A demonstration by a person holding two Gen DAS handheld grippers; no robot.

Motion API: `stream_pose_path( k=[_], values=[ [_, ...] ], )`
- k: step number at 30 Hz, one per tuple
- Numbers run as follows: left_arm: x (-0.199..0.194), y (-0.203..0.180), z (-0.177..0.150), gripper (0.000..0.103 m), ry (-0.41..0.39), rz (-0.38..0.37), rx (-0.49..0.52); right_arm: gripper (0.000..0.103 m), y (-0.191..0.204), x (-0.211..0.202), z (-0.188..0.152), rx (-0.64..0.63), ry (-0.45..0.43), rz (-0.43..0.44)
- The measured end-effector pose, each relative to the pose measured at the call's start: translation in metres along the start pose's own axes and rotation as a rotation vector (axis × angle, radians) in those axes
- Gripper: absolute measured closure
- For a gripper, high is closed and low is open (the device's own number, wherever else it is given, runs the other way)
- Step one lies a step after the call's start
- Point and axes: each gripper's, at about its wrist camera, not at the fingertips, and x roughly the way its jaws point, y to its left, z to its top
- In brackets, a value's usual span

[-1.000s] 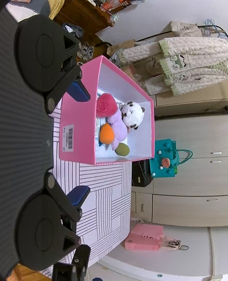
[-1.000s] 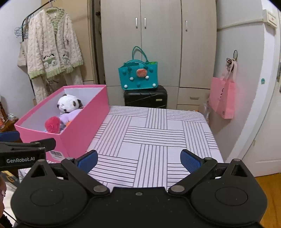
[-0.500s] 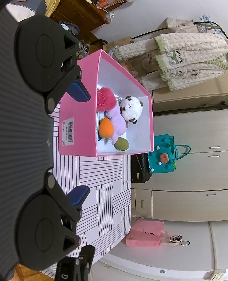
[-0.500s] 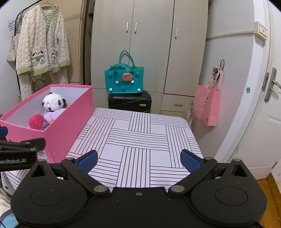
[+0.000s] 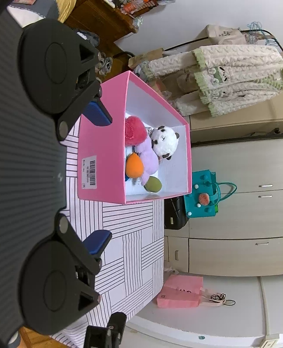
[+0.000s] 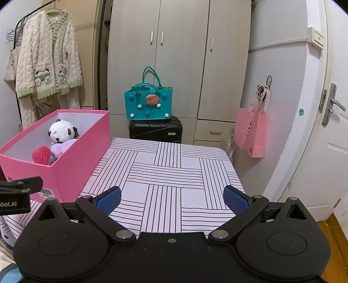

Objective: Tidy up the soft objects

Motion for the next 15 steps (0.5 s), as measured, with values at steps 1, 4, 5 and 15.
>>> stream_pose_path(
  k=[1, 4, 5, 15],
  values=[
    [0.0000, 0.0009, 0.0000, 0.000, 0.001, -0.005, -0.003, 0.001, 0.0012, 0.0001, 0.0001, 0.000, -0.002, -0.001],
    [-0.0001, 0.0015, -0.0003, 0.000, -0.004, 0.000, 0.000, 0.001, 0.0023, 0.0006, 0.0000, -0.003, -0.007, -0.003],
    [0.0003, 0.0014, -0.0007, 0.000, -0.005, 0.001, 0.003, 0.001, 0.0024, 0.0008, -0.0001, -0.003, -0.008, -0.004],
    [-0.0006, 0.0027, -0.0034, 0.000, -0.005, 0.007, 0.002, 0.001, 0.0031, -0.0003, -0.0013, -0.004, -0.011, -0.003]
  ],
)
